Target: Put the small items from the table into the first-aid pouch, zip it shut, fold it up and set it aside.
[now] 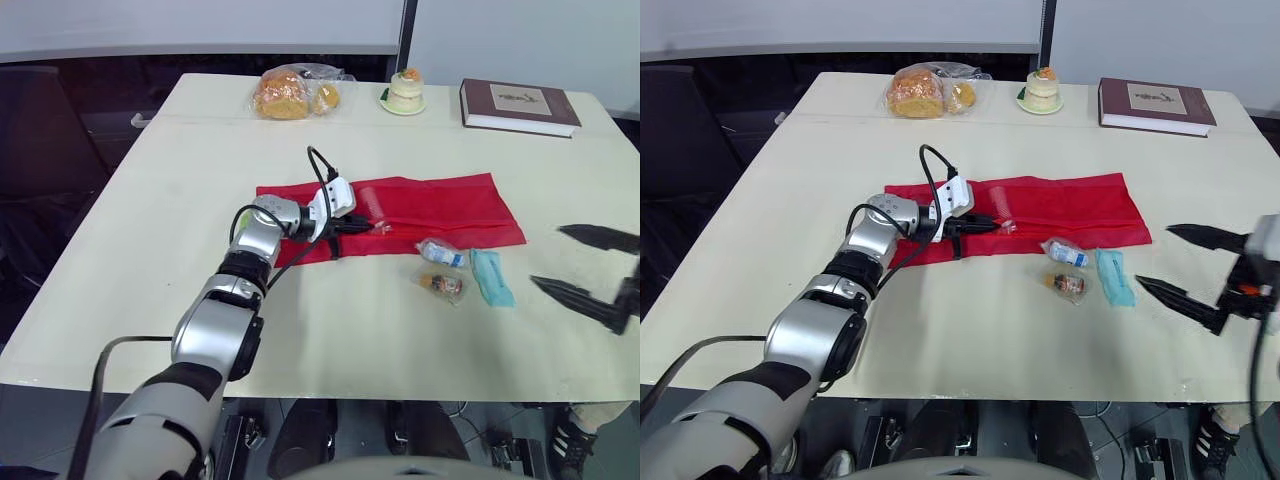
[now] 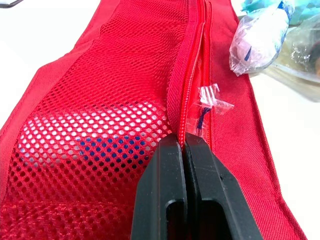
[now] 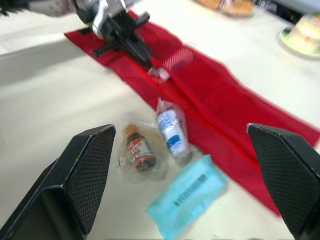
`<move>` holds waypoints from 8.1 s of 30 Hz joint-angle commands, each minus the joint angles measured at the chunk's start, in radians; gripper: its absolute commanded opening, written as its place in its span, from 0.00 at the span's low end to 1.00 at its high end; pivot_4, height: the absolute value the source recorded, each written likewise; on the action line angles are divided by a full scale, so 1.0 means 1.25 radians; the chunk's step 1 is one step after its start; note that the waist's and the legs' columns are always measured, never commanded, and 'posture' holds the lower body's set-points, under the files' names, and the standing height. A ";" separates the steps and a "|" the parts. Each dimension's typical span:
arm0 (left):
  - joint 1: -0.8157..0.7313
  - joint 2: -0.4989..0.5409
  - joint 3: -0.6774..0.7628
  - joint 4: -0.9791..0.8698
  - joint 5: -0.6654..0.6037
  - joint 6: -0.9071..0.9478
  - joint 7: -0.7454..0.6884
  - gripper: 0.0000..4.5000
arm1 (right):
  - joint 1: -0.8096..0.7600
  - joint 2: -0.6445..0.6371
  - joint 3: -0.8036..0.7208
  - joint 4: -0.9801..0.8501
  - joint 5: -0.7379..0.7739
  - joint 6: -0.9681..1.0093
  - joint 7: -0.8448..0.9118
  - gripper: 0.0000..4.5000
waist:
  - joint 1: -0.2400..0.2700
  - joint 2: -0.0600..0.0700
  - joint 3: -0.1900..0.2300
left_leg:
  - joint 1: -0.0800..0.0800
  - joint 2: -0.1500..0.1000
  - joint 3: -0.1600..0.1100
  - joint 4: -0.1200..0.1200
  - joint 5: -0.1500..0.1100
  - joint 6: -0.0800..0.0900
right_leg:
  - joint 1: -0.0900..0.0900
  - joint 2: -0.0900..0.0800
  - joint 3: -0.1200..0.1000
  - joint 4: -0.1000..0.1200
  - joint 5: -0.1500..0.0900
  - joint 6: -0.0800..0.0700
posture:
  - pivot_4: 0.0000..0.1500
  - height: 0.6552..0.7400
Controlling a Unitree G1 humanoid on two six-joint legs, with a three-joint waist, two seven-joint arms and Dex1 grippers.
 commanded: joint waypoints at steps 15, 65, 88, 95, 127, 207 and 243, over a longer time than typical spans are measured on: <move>-0.040 -0.014 0.013 0.044 -0.005 -0.023 0.047 0.00 | 0.026 -0.046 0.035 -0.048 0.035 0.063 -0.106 0.99 | 0.009 0.000 0.000 | 0.000 0.000 0.000 0.000 0.000 0.000 | 0.000 -0.001 0.000 0.000 0.000 0.000 | 1.00 0.87; -0.047 -0.034 0.012 0.041 -0.006 -0.017 0.060 0.00 | -0.551 0.200 0.714 0.290 -0.421 0.216 -0.354 0.01 | 0.008 0.001 0.000 | -0.001 0.000 0.001 0.001 0.000 0.000 | -0.001 0.000 0.000 0.001 0.000 0.000 | 1.00 0.87; -0.024 -0.065 -0.001 -0.006 -0.011 -0.007 0.011 0.00 | -0.648 0.488 0.714 0.302 -0.472 0.368 -0.658 0.01 | 0.003 0.001 0.000 | -0.001 -0.001 0.001 0.001 0.000 0.000 | -0.001 0.000 0.000 0.002 0.000 0.000 | 1.00 0.87; -0.021 -0.072 -0.001 -0.013 -0.011 -0.004 0.011 0.00 | -0.665 0.592 0.666 0.323 -0.450 0.375 -0.705 0.01 | 0.002 0.001 0.000 | -0.001 -0.001 0.001 0.001 0.000 0.000 | -0.001 0.000 0.000 0.002 0.000 0.000 | 1.00 0.87; -0.022 -0.068 -0.003 -0.015 -0.008 -0.005 0.005 0.00 | -0.535 0.402 0.794 0.394 -0.500 -0.047 -0.493 0.02 | -0.012 0.001 0.000 | -0.001 -0.001 0.001 0.000 0.000 0.000 | -0.001 0.000 0.000 0.001 0.000 0.000 | 1.00 0.87; 0.056 -0.035 -0.032 -0.125 0.010 0.038 0.088 0.00 | -0.253 -0.010 0.683 0.205 -0.437 -0.156 -0.126 1.00 | 0.008 0.002 0.000 | 0.001 -0.001 0.001 0.001 0.000 0.001 | 0.001 0.000 0.000 -0.002 0.000 0.000 | 1.00 0.87; 0.076 -0.059 -0.032 -0.203 -0.032 0.097 0.079 0.00 | -0.607 0.268 0.751 0.282 -0.395 0.443 -0.497 0.19 | 0.009 0.003 0.000 | 0.000 -0.001 0.000 0.001 0.000 0.001 | 0.000 -0.001 0.000 0.000 0.000 0.000 | 1.00 0.87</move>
